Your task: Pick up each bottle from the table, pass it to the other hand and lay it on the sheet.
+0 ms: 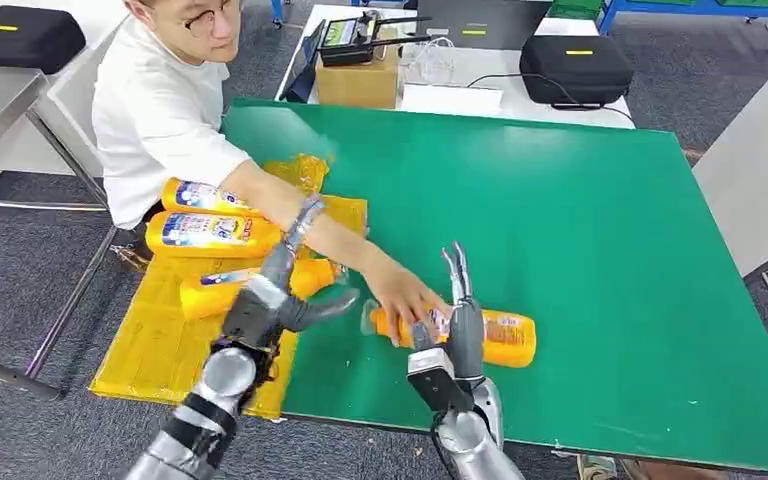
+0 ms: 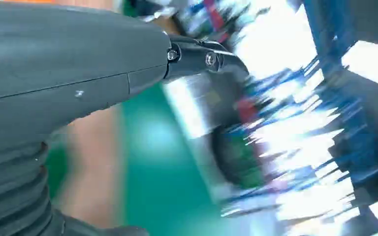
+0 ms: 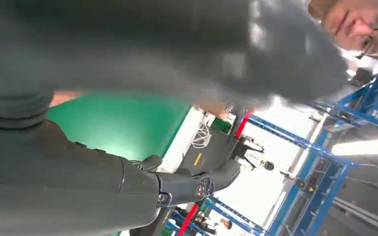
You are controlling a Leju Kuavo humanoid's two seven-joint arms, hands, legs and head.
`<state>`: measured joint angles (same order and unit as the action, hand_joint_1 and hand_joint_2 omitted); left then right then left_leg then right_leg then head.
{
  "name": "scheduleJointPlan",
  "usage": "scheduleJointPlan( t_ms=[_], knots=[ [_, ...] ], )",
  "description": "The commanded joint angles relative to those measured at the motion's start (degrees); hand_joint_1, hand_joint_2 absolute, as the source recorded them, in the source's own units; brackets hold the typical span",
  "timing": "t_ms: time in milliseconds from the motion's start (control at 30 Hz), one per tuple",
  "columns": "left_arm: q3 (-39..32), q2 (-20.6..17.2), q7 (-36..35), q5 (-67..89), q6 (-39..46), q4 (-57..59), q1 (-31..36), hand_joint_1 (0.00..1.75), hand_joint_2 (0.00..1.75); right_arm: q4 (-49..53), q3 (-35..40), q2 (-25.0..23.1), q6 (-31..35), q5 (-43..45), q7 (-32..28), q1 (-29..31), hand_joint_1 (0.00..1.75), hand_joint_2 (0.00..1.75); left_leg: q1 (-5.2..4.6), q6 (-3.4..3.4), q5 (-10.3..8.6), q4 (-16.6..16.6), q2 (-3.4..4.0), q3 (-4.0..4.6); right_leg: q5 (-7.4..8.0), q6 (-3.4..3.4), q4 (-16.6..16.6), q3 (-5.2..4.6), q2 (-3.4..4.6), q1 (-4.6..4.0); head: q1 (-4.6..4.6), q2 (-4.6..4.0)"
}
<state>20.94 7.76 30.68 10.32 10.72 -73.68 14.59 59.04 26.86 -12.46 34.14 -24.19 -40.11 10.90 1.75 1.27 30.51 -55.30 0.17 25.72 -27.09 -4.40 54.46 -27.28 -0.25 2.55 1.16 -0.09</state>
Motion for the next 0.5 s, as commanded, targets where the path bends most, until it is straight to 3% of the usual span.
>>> scheduleJointPlan(
  t_ms=[33,133,167,200,233,267,500],
  knots=[
    [3.63,2.26,1.61,-9.29,-2.12,-15.88,-2.67,0.0,1.75,-4.78,1.1,3.36,0.27,-2.84,0.35,3.9,0.0,1.75,0.03,-0.08,-0.03,0.0,-0.12,0.06,0.02,0.18,0.0,-0.05,-0.08,-0.07,0.04,0.0],
    [3.63,1.95,1.74,-9.44,-2.29,-16.21,-3.17,0.0,1.75,-4.65,0.74,3.52,-0.06,-2.84,0.34,3.83,0.0,1.75,0.06,-0.1,-0.02,0.04,-0.03,-0.01,0.04,0.16,0.02,-0.03,-0.01,-0.1,0.02,0.0],
    [3.64,1.13,3.06,-9.46,-3.49,-16.91,-3.75,0.0,1.75,-7.3,3.94,5.29,-6.52,-8.43,7.17,5.54,0.0,1.75,0.08,-0.16,-0.04,0.05,0.02,0.0,0.08,0.26,0.0,-0.06,0.05,-0.15,0.04,0.0],
    [2.3,1.38,3.59,-10.26,-3.58,-17.92,-4.91,0.0,1.75,-7.01,5.17,6.73,-8.1,-12.76,9.63,6.07,0.0,1.75,0.06,-0.14,-0.03,0.04,-0.01,-0.03,0.05,0.21,0.05,-0.03,0.02,-0.11,0.02,0.0],
    [1.56,1.24,3.02,-11.8,-4.99,-18.76,-5.91,0.0,1.75,-7.61,5.91,8.0,-6.78,-17.45,11.61,6.43,0.0,1.75,0.07,-0.12,-0.04,0.06,0.04,-0.07,0.06,0.18,0.03,-0.01,0.06,-0.11,0.02,0.0],
    [0.36,1.14,3.57,-11.77,-6.51,-19.96,-7.22,0.0,1.75,-7.22,6.12,9.76,-10.66,-20.88,13.96,6.68,0.0,1.75,0.09,-0.17,-0.05,0.1,0.07,-0.08,0.11,0.27,-0.02,0.01,0.1,-0.15,0.0,0.02],
    [-2.63,1.89,5.75,-8.72,-6.51,-25.74,-11.87,0.0,1.75,0.85,3.96,19.37,-19.04,-35.27,24.63,4.17,0.0,1.75,0.03,-0.14,-0.01,0.02,-0.07,-0.03,0.02,0.16,0.04,0.04,-0.07,-0.08,0.02,0.0]
  ],
)
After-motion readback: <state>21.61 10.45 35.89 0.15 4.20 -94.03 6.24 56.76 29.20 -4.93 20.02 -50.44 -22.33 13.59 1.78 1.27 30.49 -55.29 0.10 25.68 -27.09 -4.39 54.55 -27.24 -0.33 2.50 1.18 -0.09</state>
